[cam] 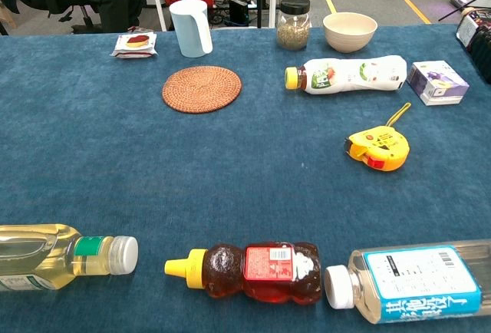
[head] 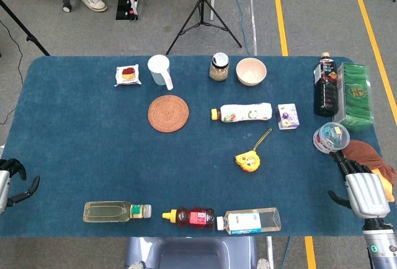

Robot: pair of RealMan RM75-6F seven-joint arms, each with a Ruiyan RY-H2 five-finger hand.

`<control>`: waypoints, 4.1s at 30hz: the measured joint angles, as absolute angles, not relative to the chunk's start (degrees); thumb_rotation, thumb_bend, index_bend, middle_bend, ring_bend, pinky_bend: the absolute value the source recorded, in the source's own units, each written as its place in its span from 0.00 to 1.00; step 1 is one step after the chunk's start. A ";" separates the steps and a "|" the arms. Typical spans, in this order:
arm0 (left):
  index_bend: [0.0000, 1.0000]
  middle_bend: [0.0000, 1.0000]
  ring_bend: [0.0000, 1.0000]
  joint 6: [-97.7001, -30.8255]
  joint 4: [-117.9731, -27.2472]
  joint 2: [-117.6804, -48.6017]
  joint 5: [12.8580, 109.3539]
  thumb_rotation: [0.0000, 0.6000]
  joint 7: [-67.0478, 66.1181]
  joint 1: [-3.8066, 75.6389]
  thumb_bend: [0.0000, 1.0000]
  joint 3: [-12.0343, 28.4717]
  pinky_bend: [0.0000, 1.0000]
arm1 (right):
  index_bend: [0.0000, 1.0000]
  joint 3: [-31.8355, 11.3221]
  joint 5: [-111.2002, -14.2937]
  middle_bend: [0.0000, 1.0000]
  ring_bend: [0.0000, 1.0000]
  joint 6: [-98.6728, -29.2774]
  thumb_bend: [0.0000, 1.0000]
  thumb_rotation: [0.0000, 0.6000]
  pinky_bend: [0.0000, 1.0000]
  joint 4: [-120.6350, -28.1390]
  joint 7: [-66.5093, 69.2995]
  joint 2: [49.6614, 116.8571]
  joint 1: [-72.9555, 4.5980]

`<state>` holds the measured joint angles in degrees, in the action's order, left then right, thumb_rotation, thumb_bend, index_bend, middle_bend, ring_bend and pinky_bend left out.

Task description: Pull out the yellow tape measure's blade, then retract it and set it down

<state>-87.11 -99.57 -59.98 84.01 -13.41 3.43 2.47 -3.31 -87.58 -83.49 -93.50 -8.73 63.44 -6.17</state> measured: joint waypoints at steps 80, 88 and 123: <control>0.60 0.46 0.38 -79.37 -106.89 -53.67 74.40 0.50 -18.80 12.27 0.32 9.10 0.36 | 0.24 -4.80 -85.37 0.32 0.29 -38.79 0.21 1.00 0.32 -84.76 -0.15 69.56 -42.15; 0.60 0.46 0.38 -79.55 -106.78 -52.82 73.45 0.51 -18.17 12.07 0.32 8.96 0.36 | 0.24 -4.66 -85.14 0.32 0.28 -39.31 0.16 1.00 0.29 -82.17 -1.33 72.63 -43.63; 0.60 0.46 0.38 -80.83 -106.65 -51.74 72.99 0.50 -16.51 11.33 0.32 7.99 0.36 | 0.33 -1.43 -86.19 0.37 0.35 -40.75 0.15 1.00 0.34 -75.06 0.96 78.59 -45.91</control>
